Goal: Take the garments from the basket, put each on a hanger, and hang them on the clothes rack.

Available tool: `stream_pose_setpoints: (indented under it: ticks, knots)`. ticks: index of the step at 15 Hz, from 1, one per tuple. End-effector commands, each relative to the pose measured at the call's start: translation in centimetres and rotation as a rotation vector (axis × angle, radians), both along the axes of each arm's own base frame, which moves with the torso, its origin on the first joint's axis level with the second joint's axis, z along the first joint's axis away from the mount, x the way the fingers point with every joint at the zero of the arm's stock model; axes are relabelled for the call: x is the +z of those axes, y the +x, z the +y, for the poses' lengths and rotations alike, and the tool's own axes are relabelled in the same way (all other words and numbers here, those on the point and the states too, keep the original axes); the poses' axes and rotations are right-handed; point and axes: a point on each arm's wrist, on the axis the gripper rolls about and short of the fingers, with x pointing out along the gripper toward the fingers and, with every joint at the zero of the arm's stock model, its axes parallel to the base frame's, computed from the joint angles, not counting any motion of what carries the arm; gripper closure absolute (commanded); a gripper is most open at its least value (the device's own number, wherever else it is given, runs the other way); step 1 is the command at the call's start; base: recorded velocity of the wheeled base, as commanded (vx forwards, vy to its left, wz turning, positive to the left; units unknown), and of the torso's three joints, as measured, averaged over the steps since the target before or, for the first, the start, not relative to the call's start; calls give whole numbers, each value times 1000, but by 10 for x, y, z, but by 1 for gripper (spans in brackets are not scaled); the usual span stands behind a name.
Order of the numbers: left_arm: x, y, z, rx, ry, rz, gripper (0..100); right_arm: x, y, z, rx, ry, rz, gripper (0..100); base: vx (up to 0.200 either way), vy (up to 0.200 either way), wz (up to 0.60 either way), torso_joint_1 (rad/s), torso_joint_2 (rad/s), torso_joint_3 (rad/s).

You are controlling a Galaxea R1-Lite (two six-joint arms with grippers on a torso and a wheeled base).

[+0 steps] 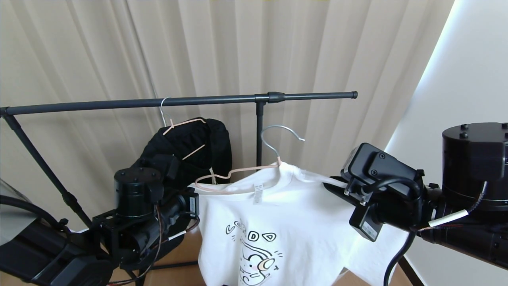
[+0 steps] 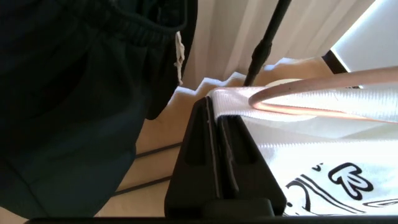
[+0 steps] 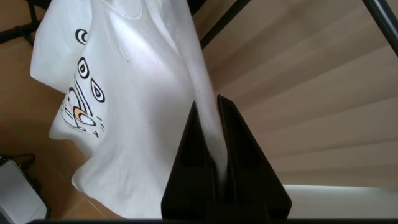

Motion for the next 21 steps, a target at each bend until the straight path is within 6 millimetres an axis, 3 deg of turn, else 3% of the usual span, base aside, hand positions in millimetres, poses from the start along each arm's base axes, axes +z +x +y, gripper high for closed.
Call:
stream_pose_setpoints:
  ticks: [1, 10, 12, 15, 21]
  knots:
    - [3, 1, 3, 12, -5, -10, 100, 1, -1, -1, 0, 2, -3, 100, 0, 0, 0, 0, 0, 0]
    - [12, -1, 7, 16, -23, -39, 100, -3, 0, -3, -7, -2, 2, 100, 0, 0, 0, 0, 0, 0]
    - [17, -10, -5, -34, -34, -52, 100, -6, 2, -1, -3, 24, 5, 100, 0, 0, 0, 0, 0, 0]
    - [24, -23, -27, -122, -41, -74, 100, -28, 7, 0, -27, 57, 48, 100, 0, 0, 0, 0, 0, 0]
    - [39, -20, -45, -189, 6, -148, 100, -47, 19, 2, -88, 177, 29, 100, 0, 0, 0, 0, 0, 0]
